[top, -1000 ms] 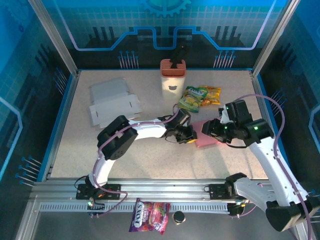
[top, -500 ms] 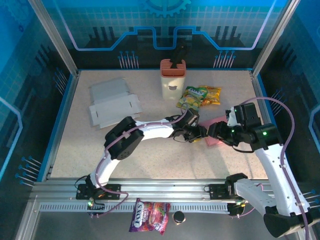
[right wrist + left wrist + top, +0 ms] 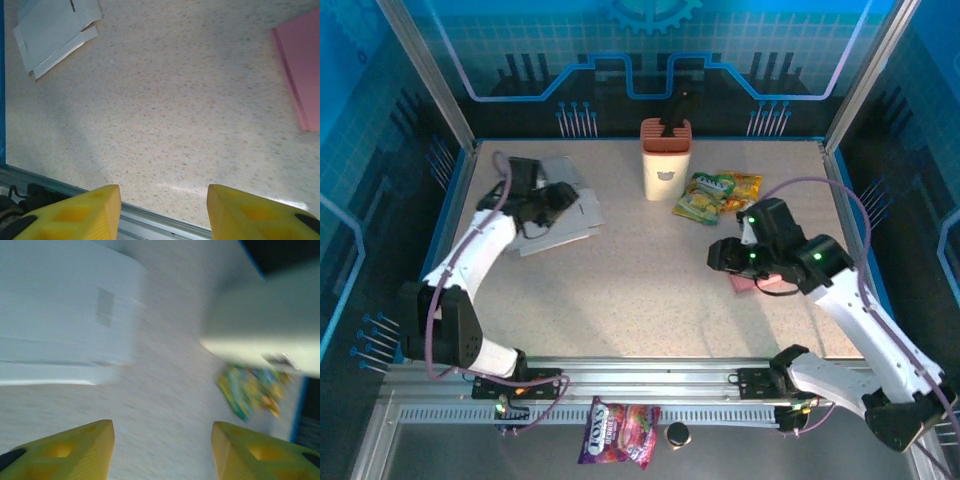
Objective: Fold the paper box
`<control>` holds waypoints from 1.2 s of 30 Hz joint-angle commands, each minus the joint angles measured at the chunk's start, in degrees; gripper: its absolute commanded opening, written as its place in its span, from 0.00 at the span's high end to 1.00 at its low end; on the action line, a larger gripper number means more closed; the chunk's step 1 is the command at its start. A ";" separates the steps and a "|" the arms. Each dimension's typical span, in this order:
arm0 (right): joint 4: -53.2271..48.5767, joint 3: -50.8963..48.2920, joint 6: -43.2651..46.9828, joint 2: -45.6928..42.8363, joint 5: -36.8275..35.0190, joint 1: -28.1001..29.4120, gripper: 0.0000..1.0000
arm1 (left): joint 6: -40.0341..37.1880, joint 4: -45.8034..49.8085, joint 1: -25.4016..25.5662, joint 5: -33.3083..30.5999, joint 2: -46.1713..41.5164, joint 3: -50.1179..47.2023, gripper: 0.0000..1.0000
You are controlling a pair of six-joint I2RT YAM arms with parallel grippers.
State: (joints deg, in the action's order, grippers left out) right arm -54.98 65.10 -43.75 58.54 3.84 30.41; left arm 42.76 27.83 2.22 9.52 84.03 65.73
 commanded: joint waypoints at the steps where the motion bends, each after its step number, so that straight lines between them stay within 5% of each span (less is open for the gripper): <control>1: 9.17 -2.20 -6.48 2.32 -1.64 3.11 0.50 | -8.02 12.26 -8.31 -0.30 4.69 0.86 0.48; 6: 19.57 -8.38 -13.76 3.41 0.55 5.68 0.48 | -11.42 13.34 -16.55 -1.71 14.27 7.10 0.50; 18: 24.27 -11.46 -16.00 6.28 2.46 6.15 0.48 | -16.13 13.25 -14.77 -0.47 29.20 12.19 0.53; 36: 28.82 -16.64 -21.22 6.85 4.95 5.09 0.41 | -3.31 4.58 -8.73 2.79 21.06 -6.41 0.58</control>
State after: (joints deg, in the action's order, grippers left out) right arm -26.92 50.50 -63.24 65.63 8.05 35.94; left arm 34.33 30.65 -8.45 10.17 105.62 64.31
